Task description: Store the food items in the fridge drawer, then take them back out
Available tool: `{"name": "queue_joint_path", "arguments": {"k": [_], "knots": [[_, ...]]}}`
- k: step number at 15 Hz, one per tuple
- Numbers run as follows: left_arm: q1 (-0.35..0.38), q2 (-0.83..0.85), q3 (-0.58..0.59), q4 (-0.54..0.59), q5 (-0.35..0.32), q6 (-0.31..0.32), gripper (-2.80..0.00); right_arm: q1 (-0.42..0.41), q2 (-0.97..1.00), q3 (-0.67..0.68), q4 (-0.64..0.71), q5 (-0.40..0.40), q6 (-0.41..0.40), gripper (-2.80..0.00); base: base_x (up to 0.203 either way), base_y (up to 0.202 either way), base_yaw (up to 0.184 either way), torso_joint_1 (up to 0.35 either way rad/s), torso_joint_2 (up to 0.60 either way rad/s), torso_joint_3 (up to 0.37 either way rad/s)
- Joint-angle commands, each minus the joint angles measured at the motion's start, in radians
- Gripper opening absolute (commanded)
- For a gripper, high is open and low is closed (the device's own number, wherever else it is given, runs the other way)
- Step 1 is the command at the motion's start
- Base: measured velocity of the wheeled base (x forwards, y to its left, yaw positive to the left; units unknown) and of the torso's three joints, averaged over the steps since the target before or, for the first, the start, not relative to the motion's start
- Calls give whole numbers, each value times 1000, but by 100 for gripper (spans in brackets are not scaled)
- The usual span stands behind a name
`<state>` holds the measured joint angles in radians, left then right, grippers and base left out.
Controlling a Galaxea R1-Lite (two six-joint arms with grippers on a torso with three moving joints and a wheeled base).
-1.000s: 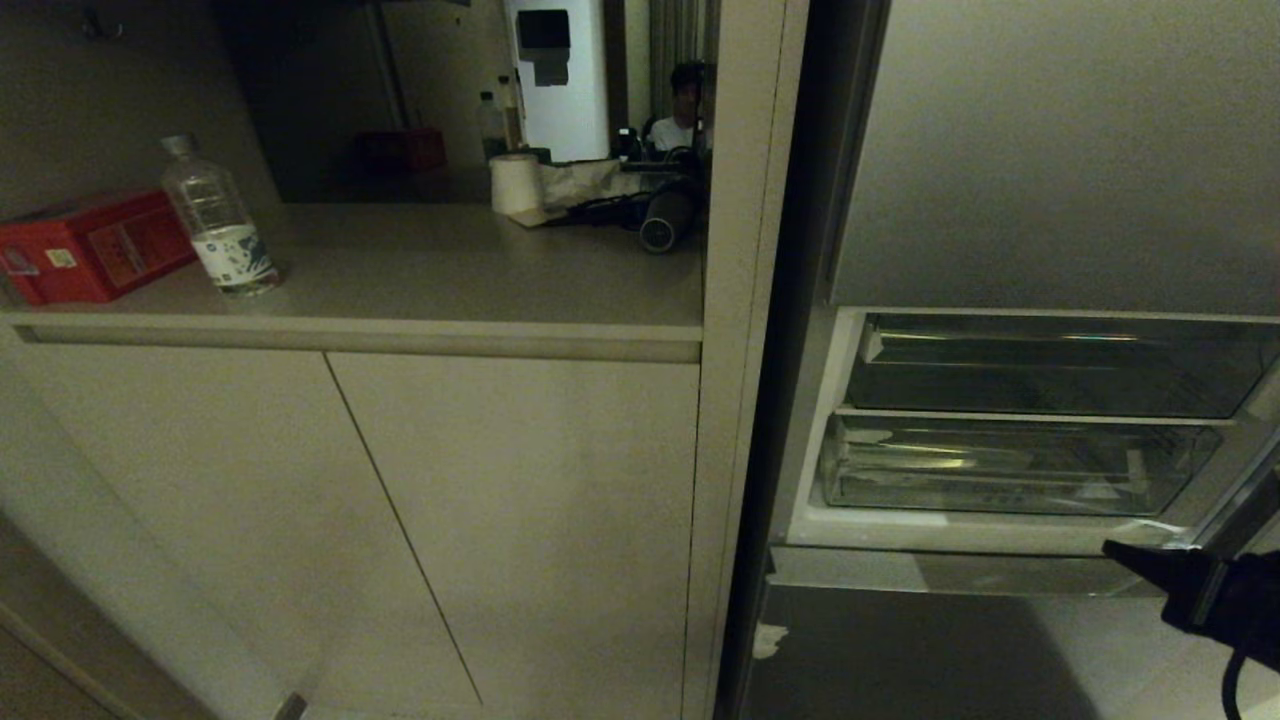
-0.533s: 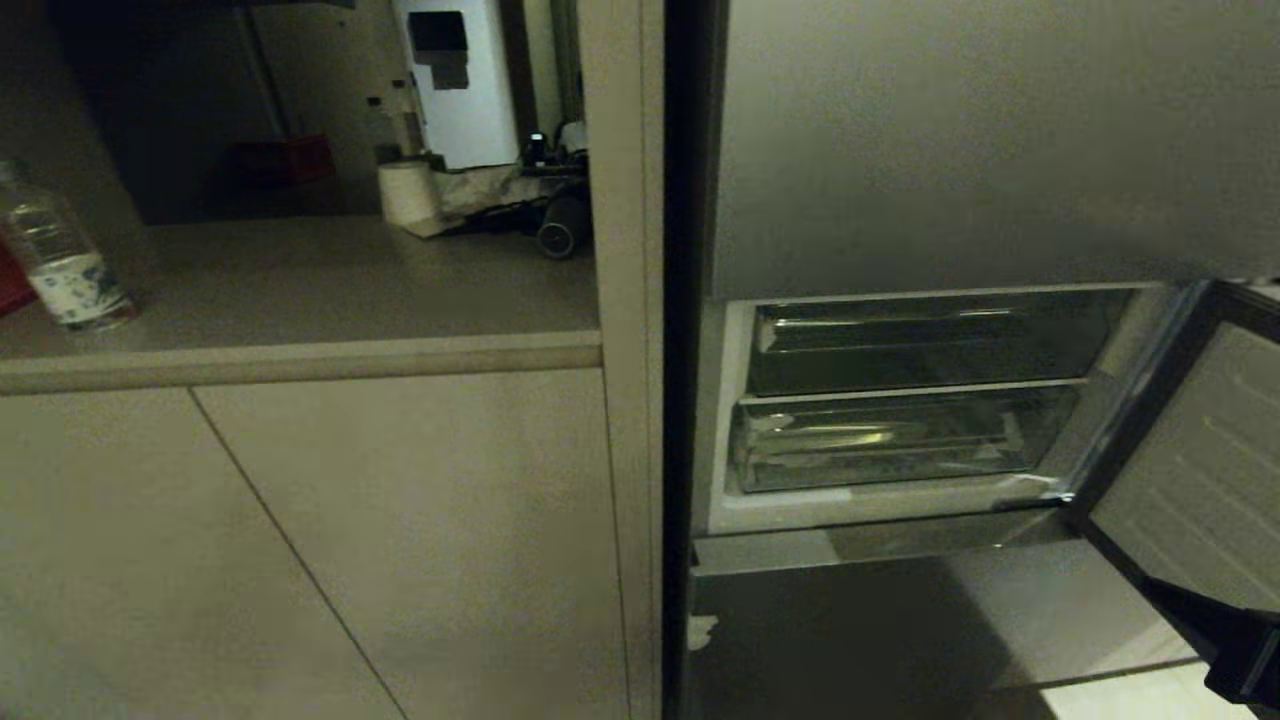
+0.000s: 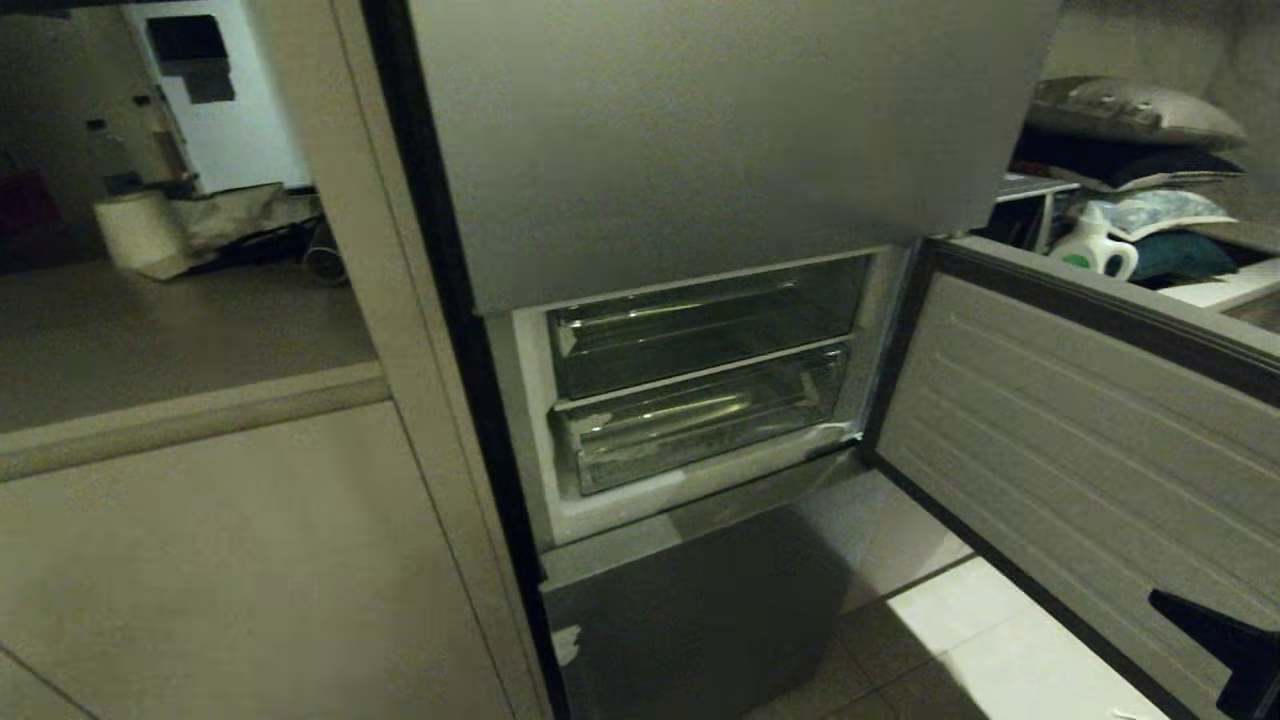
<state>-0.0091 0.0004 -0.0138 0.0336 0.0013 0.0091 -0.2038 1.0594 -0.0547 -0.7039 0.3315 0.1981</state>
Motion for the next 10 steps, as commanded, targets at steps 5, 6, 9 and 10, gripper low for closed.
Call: {"name": "queue_joint_path", "arguments": {"k": [5, 6, 9, 10], "knots": [[0, 0, 0, 0, 0, 0, -280, 1, -108, 74, -3, 6, -1, -280, 0, 8, -167, 3, 2, 3], [0, 0, 0, 0, 0, 0, -280, 0, -162, 79, 14, 5, 2, -280, 2, 6, -94, 2, 2, -2], [0, 0, 0, 0, 0, 0, -280, 0, -415, 83, 118, -2, -10, -280, 0, 0, 0, 0, 0, 0], [0, 0, 0, 0, 0, 0, -280, 0, -510, 84, 162, -14, -35, -280, 0, 0, 0, 0, 0, 0]]}}
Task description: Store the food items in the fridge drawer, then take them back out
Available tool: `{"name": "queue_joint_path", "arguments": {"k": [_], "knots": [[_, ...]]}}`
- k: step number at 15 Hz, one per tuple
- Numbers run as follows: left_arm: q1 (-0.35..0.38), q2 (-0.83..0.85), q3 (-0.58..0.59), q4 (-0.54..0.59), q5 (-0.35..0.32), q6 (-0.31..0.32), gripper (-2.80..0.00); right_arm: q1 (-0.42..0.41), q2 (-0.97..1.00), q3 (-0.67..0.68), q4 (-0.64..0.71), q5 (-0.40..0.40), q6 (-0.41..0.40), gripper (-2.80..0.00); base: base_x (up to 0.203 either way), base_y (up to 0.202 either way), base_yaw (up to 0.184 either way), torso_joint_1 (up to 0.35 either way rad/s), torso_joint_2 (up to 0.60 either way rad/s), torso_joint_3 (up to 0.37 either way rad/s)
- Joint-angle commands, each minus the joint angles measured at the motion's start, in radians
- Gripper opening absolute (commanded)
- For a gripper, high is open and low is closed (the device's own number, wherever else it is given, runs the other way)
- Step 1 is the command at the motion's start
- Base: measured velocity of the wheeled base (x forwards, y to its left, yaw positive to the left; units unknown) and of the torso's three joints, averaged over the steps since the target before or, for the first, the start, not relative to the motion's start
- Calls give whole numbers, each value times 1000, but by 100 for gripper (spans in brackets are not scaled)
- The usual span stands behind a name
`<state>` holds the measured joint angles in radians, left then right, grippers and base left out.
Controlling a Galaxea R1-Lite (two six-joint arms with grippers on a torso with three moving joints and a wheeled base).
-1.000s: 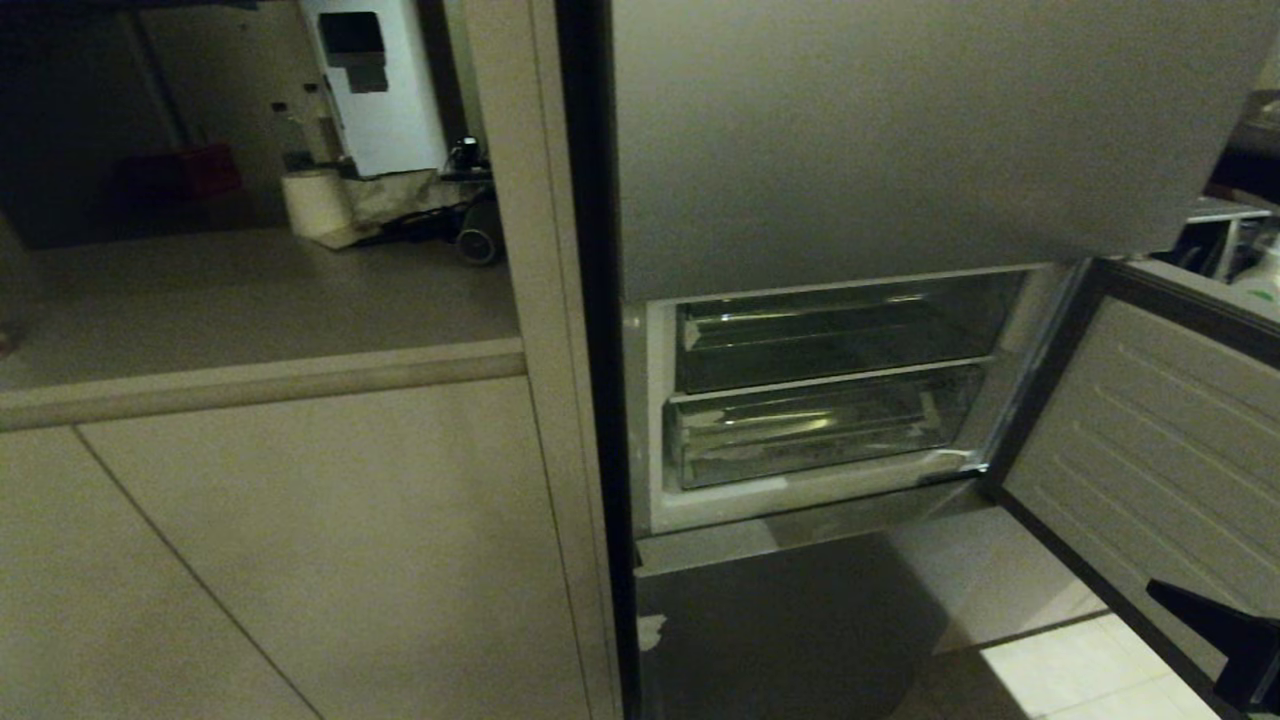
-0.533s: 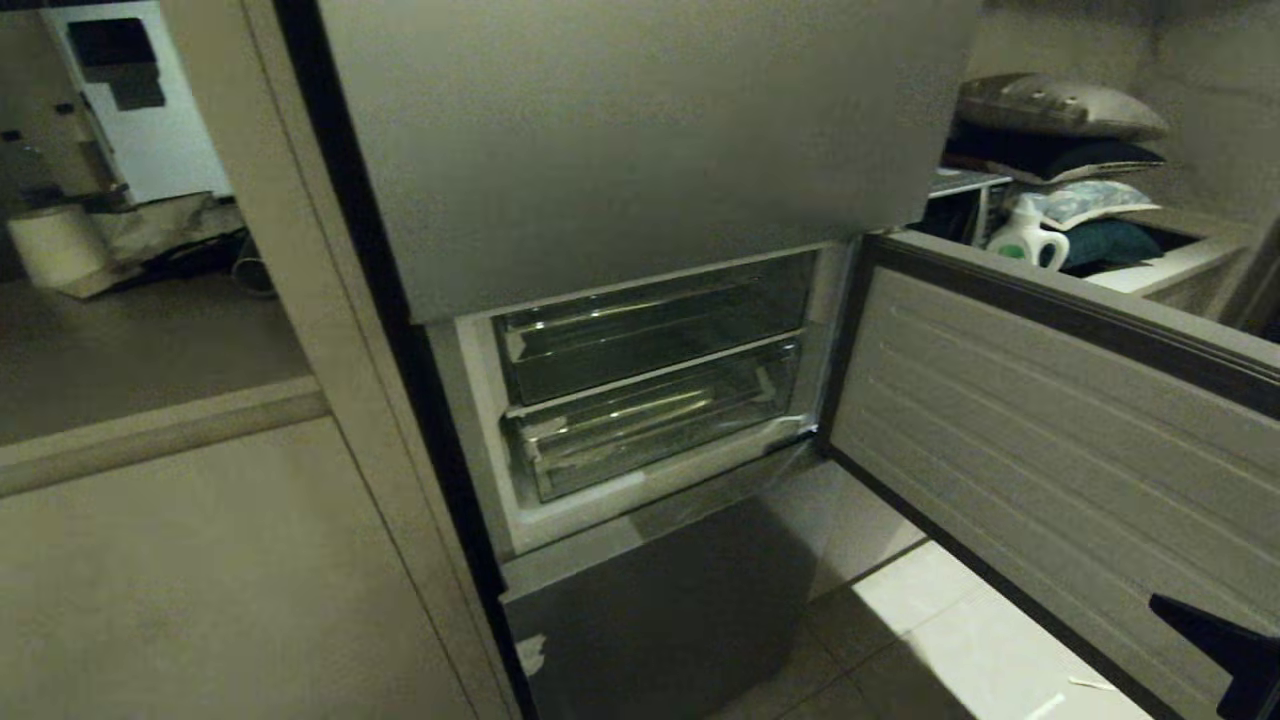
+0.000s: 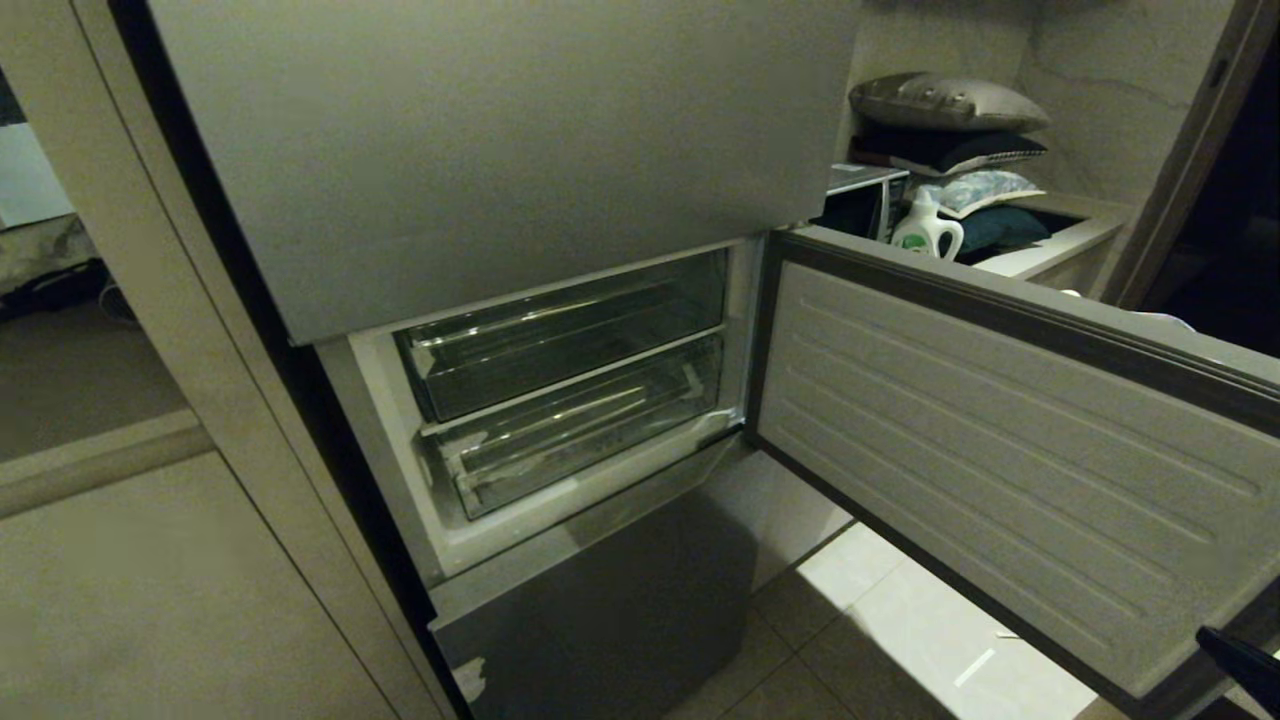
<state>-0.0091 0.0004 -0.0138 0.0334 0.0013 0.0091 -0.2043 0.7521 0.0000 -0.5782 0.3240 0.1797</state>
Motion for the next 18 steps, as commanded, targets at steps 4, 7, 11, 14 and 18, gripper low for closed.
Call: {"name": "queue_joint_path", "arguments": {"k": [4, 7, 11, 14, 18], "knots": [[0, 0, 0, 0, 0, -1, -280, 0, -477, 30, 279, -155, -193, -280, 0, 0, 0, 0, 0, 0], [0, 0, 0, 0, 0, -3, -280, 40, -473, 25, 443, -263, -283, -280, 0, 0, 0, 0, 0, 0], [0, 0, 0, 0, 0, -5, -280, 106, -470, 28, 501, -315, -286, -280, 0, 0, 0, 0, 0, 0], [0, 0, 0, 0, 0, -5, -280, 129, -429, 28, 502, -316, -280, -280, 0, 0, 0, 0, 0, 0], [0, 0, 0, 0, 0, -4, -280, -8, -399, -132, 499, -405, -213, -280, 0, 0, 0, 0, 0, 0]]}}
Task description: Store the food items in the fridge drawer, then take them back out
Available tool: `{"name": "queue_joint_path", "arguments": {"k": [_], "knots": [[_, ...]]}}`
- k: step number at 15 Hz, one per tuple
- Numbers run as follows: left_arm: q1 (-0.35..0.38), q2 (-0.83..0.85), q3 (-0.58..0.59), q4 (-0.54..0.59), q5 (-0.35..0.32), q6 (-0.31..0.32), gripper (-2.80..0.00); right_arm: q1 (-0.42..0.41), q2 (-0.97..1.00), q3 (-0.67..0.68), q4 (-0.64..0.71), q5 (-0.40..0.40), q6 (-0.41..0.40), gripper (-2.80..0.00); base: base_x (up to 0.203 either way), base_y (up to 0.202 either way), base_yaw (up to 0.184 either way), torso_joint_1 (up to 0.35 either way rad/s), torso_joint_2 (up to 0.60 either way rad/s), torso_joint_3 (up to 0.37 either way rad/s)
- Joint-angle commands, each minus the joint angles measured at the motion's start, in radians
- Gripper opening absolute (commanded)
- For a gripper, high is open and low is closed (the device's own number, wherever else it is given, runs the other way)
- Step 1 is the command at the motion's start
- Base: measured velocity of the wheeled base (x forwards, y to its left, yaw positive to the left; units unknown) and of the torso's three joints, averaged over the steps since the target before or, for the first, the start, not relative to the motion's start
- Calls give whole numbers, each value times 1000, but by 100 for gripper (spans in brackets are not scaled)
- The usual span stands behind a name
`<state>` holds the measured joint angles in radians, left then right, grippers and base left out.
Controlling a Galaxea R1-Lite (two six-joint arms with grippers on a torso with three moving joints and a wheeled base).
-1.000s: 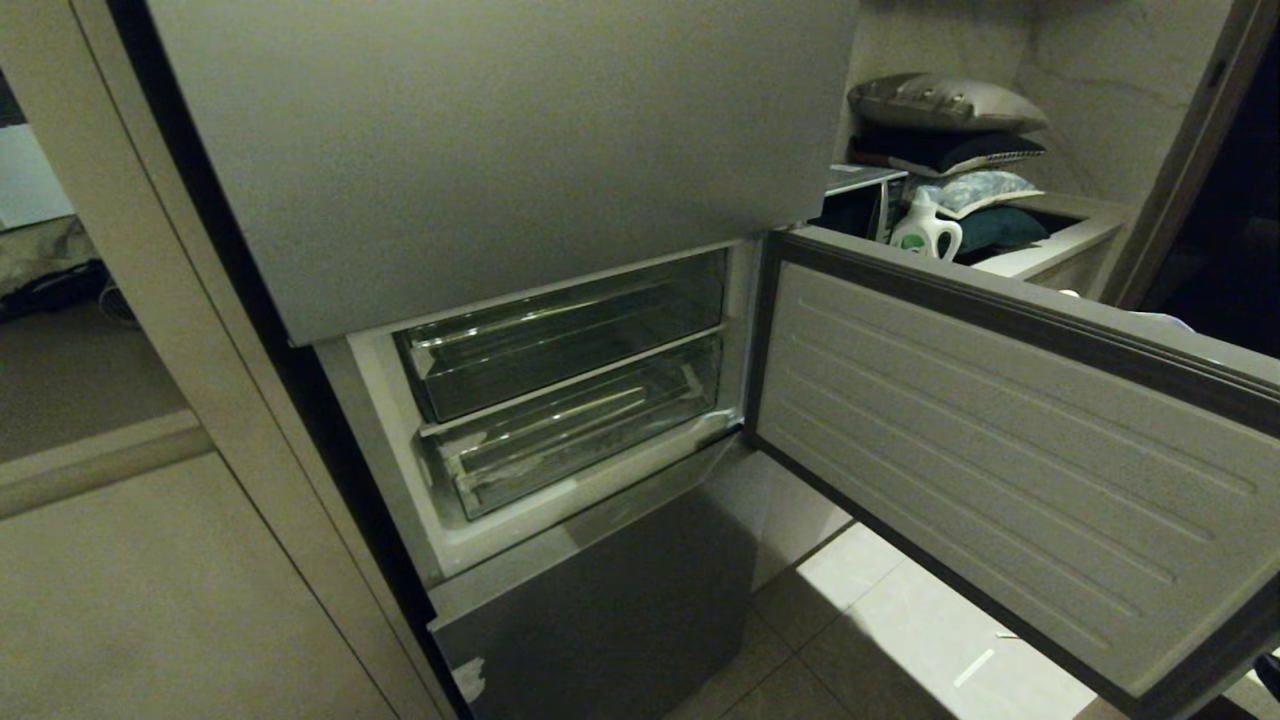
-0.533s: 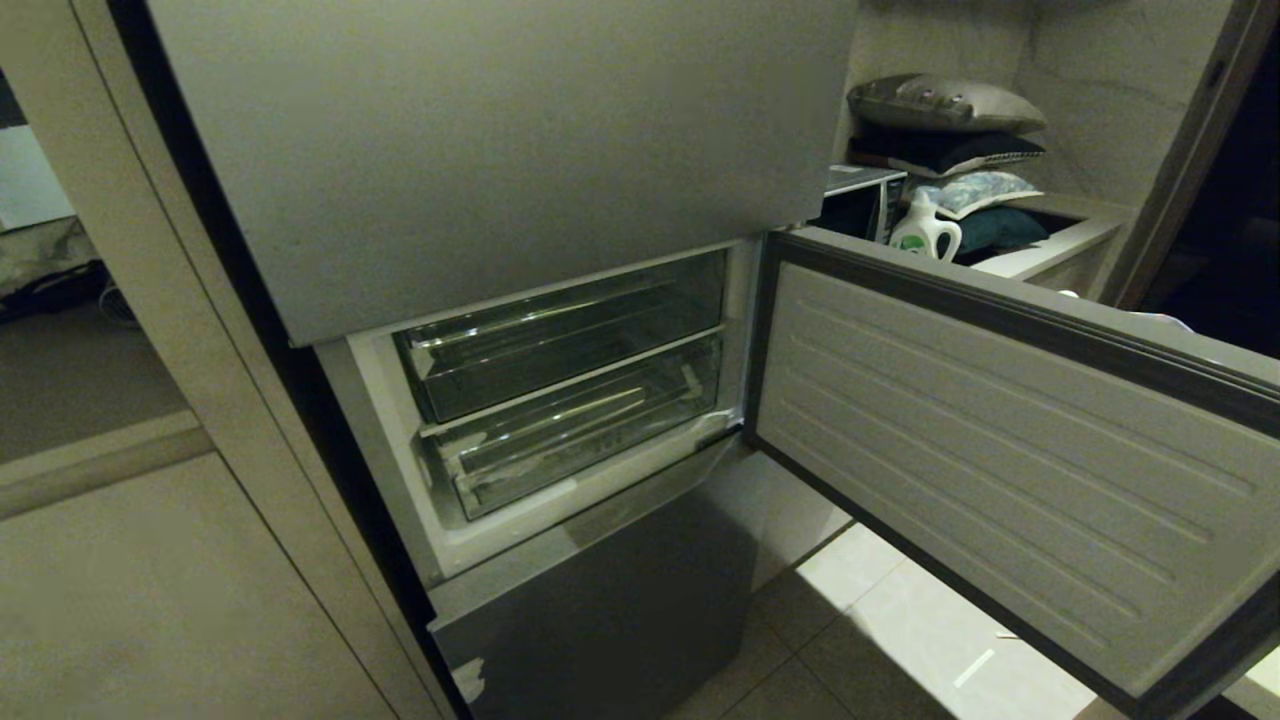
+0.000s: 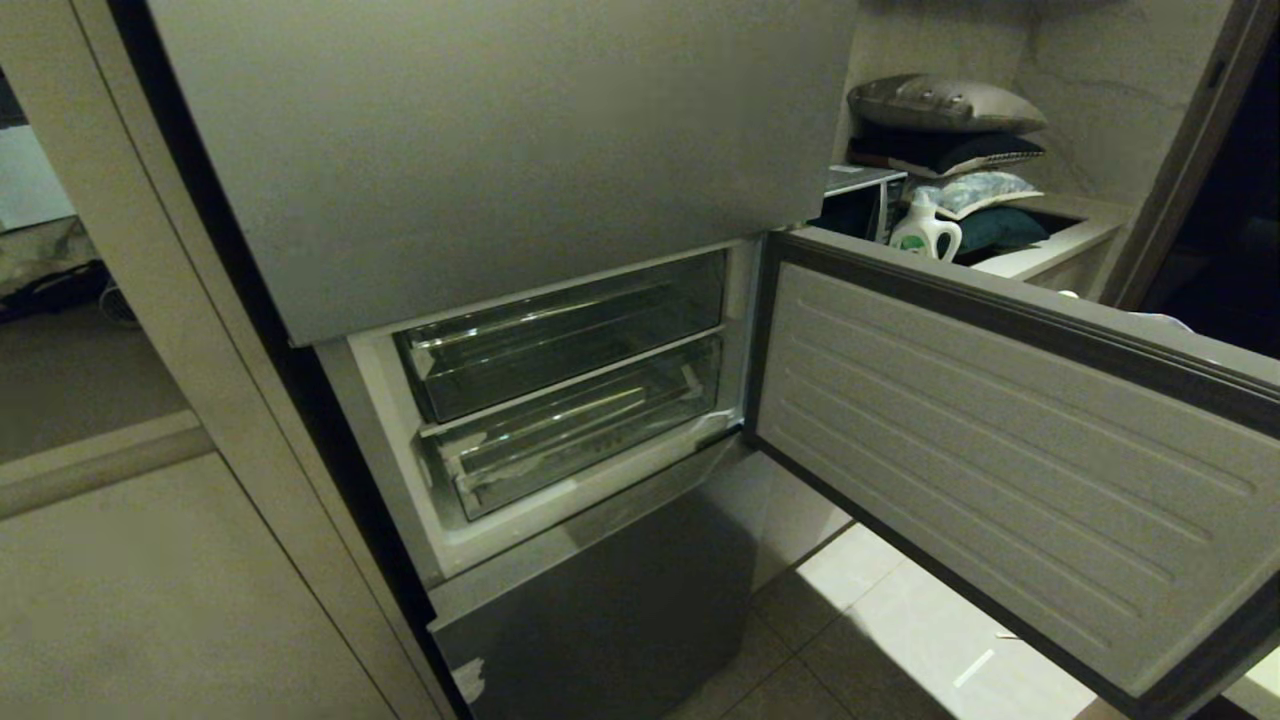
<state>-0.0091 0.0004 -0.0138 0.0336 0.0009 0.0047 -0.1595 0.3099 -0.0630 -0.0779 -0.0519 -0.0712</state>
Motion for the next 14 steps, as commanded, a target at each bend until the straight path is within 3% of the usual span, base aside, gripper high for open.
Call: {"name": "queue_joint_path", "arguments": {"k": [1, 4, 6, 8, 10, 14], "knots": [[0, 0, 0, 0, 1, 0, -280, -71, 51, -94, 0, -42, 76, -280, 0, 0, 0, 0, 0, 0], [0, 0, 0, 0, 1, 0, -280, 35, -22, -5, 6, -32, 59, -280, 0, 0, 0, 0, 0, 0], [0, 0, 0, 0, 1, 0, -280, 64, -31, 56, 5, -15, 20, -280, 0, 0, 0, 0, 0, 0], [0, 0, 0, 0, 1, 0, -280, 85, -36, 57, 9, -6, 2, -280, 0, 0, 0, 0, 0, 0], [0, 0, 0, 0, 1, 0, -280, 167, -11, 56, 8, -9, 0, -280, 0, 0, 0, 0, 0, 0], [0, 0, 0, 0, 1, -1, -280, 175, -132, 77, 8, 41, -5, -280, 0, 0, 0, 0, 0, 0]]}}
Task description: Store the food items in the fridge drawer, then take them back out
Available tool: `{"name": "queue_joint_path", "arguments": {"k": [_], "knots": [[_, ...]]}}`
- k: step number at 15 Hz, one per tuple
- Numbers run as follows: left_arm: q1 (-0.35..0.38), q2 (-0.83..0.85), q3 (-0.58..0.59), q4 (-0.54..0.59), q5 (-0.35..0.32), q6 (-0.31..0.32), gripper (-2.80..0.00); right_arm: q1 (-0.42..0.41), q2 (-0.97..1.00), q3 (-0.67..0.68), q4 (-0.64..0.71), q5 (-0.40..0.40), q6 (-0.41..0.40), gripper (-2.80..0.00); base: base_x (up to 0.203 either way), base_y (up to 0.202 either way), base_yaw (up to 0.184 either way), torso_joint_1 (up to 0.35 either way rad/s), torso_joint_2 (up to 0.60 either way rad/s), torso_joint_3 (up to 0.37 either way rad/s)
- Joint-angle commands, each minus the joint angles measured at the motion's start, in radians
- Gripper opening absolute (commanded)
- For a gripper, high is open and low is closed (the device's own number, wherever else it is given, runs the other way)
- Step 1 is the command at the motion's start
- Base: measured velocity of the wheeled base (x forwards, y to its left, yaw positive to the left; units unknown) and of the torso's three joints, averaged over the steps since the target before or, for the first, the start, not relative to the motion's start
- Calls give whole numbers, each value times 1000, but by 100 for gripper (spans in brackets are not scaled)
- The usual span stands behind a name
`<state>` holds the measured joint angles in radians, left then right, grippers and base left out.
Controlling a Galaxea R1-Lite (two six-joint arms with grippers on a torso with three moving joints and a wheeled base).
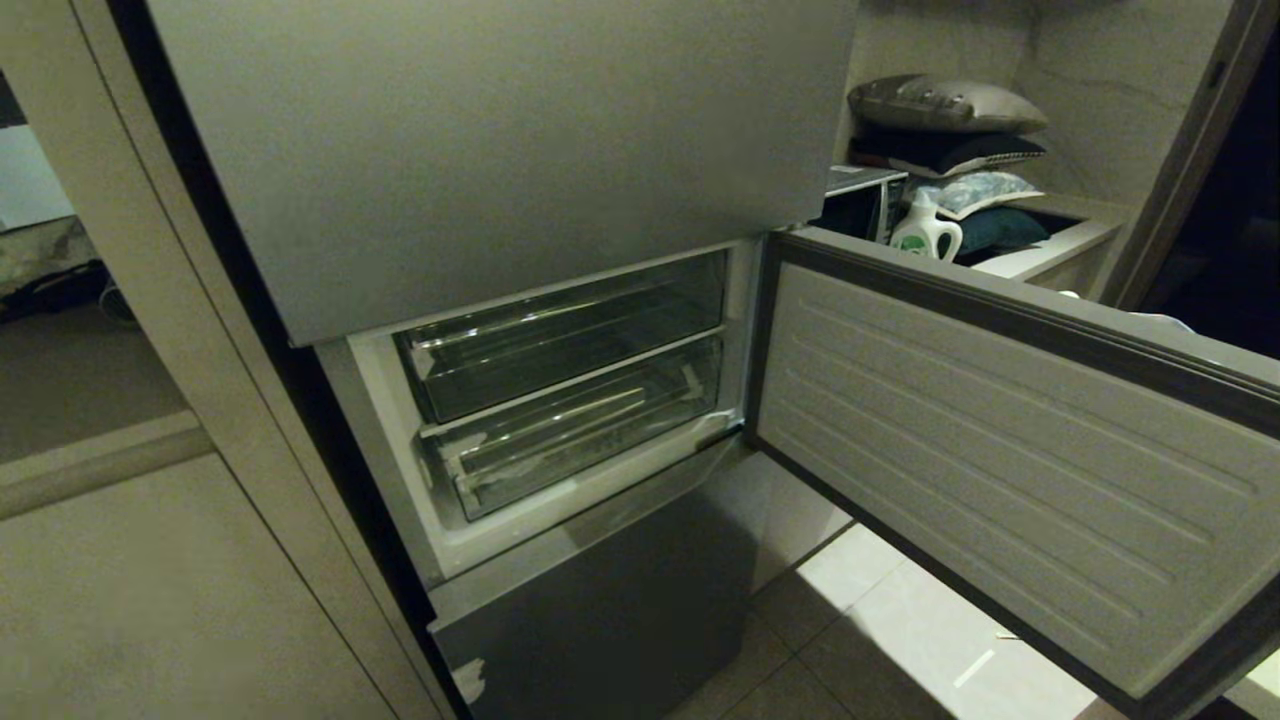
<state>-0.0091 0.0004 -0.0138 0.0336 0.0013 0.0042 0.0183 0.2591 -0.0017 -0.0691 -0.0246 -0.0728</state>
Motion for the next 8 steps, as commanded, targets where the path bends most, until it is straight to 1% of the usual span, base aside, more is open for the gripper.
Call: {"name": "queue_joint_path", "arguments": {"k": [1, 3, 8], "knots": [[0, 0, 0, 0, 0, 0, -280, -14, -143, 20, 1, 24, -4, -280, 0, 0, 0, 0, 0, 0], [0, 0, 0, 0, 0, -1, -280, -23, -254, 24, 2, 34, -6, -280, 0, 0, 0, 0, 0, 0], [0, 0, 0, 0, 0, 0, -280, -29, -261, 31, -6, 40, 11, -280, 0, 0, 0, 0, 0, 0]]}}
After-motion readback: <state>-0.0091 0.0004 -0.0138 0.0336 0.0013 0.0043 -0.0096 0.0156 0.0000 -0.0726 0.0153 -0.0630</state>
